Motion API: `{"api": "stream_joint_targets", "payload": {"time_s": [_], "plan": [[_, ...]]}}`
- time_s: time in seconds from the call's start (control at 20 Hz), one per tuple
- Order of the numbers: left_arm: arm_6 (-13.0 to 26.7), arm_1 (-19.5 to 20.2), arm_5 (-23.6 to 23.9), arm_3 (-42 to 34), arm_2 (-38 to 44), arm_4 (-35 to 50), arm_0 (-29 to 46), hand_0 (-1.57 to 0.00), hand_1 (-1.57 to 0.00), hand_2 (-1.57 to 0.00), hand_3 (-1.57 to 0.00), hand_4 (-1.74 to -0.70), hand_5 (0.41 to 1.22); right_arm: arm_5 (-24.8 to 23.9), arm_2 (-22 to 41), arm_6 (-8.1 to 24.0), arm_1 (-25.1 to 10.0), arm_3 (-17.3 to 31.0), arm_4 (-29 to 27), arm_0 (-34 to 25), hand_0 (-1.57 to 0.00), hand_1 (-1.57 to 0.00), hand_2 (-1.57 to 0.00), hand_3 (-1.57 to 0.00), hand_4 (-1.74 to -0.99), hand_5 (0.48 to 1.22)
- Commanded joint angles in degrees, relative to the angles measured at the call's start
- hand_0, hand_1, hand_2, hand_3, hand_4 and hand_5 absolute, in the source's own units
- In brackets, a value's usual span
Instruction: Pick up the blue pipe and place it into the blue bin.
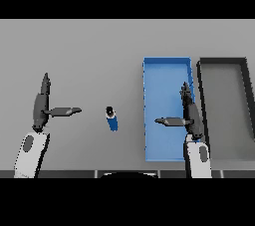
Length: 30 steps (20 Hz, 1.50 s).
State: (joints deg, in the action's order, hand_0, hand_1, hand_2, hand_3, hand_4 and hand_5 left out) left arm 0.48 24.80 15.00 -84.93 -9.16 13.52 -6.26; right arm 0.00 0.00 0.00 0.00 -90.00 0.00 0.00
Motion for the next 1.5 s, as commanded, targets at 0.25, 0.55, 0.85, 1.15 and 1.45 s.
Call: {"api": "stream_joint_targets", "payload": {"time_s": [0.25, 0.55, 0.85, 1.15, 1.45], "plan": [[0.0, -0.4, 0.3, 0.0, -0.2, -0.1, -0.1, 0.0, 0.0, 0.0, 0.0, -0.97, 0.593, 0.3, 0.1, -0.6, -0.2, -0.1, 0.0, 0.5, 0.0, 0.0, 0.0, 0.0, -1.205, 0.629], [-9.4, 9.3, -14.6, 1.2, -3.1, -1.2, 3.4, 0.0, 0.0, 0.0, 0.0, -0.96, 0.595, 2.0, 4.1, -6.9, -8.8, -7.4, 9.6, 6.6, 0.0, 0.0, 0.0, 0.0, -1.196, 0.623], [-11.0, 12.8, -22.2, -3.9, -5.9, 0.3, 6.3, 0.0, 0.0, 0.0, 0.0, -1.01, 0.561, 1.9, 5.4, -6.3, -8.2, -7.4, 10.8, 6.2, 0.0, 0.0, 0.0, 0.0, -1.18, 0.617], [-6.0, 10.9, -26.0, -9.6, -14.0, -2.8, 7.5, 0.0, 0.0, 0.0, 0.0, -1.13, 0.485, 2.1, 4.8, -5.2, -8.8, -7.7, 10.3, 6.3, 0.0, 0.0, 0.0, 0.0, -1.174, 0.618], [-4.7, 5.8, -26.1, -8.6, -19.0, -6.2, 6.0, 0.0, 0.0, 0.0, 0.0, -1.15, 0.451, 2.2, 5.1, -5.7, -8.2, -7.8, 10.1, 6.4, 0.0, 0.0, 0.0, 0.0, -1.213, 0.625]]}}
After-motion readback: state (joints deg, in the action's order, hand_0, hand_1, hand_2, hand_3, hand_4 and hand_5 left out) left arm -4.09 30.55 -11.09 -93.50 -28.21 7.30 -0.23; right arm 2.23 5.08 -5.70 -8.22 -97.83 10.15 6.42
